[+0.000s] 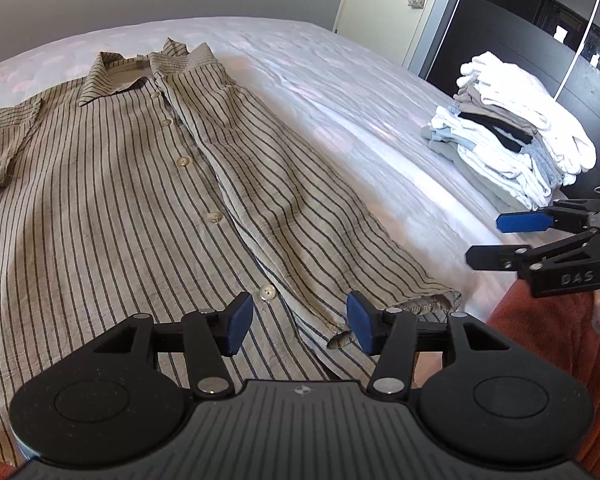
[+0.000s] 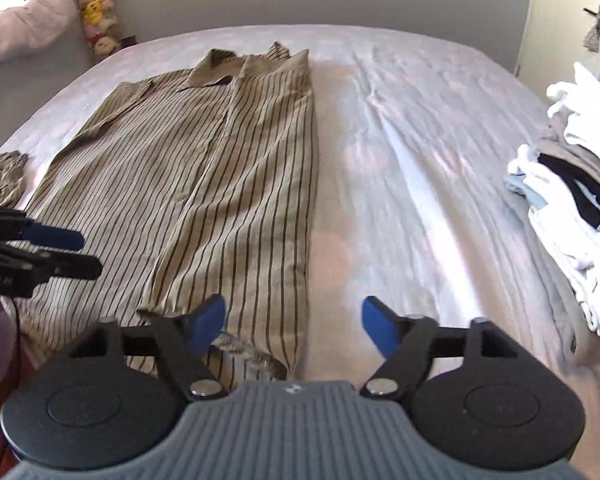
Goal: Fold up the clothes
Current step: 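Open the right gripper and lift both grippers off the shirt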
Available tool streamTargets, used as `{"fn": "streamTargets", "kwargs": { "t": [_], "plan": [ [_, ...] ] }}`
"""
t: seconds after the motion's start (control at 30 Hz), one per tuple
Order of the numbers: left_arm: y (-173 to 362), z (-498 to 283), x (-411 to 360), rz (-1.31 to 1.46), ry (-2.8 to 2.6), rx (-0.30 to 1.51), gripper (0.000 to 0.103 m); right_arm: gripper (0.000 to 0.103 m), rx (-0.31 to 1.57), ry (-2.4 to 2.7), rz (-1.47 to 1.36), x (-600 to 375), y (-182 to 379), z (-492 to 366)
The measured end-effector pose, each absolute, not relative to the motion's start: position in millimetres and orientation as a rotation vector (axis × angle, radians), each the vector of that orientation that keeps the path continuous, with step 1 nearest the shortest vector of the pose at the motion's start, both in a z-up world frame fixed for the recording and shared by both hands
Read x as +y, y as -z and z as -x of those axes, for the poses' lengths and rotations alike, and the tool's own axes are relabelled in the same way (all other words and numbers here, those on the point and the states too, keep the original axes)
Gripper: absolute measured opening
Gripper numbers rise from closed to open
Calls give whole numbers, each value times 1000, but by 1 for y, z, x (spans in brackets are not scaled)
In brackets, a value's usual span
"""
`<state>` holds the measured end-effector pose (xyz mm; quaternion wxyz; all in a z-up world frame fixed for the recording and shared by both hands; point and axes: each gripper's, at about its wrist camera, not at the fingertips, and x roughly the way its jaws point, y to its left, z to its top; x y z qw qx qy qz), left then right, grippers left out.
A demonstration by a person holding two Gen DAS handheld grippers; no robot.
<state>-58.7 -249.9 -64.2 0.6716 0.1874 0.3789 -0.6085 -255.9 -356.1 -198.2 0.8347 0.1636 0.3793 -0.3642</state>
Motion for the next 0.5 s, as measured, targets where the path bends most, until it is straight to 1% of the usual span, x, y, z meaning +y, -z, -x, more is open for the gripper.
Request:
{"fn": "streamTargets", "kwargs": {
  "t": [0.1,0.17,0.33,0.43,0.5],
  "plan": [
    [63,60,-247,-416,1379,839,58,80,820,831,-304,-354,201,246],
    [63,60,-247,-415,1367,841,59,85,811,870,-309,-355,198,245],
    [62,57,-245,-387,1374,846,59,85,718,884,-351,-359,190,244],
    [63,56,-245,-382,1364,852,59,90,617,861,-373,-358,187,235],
    [64,56,-245,-385,1354,860,59,91,583,853,-394,-360,191,229]
  ]
}}
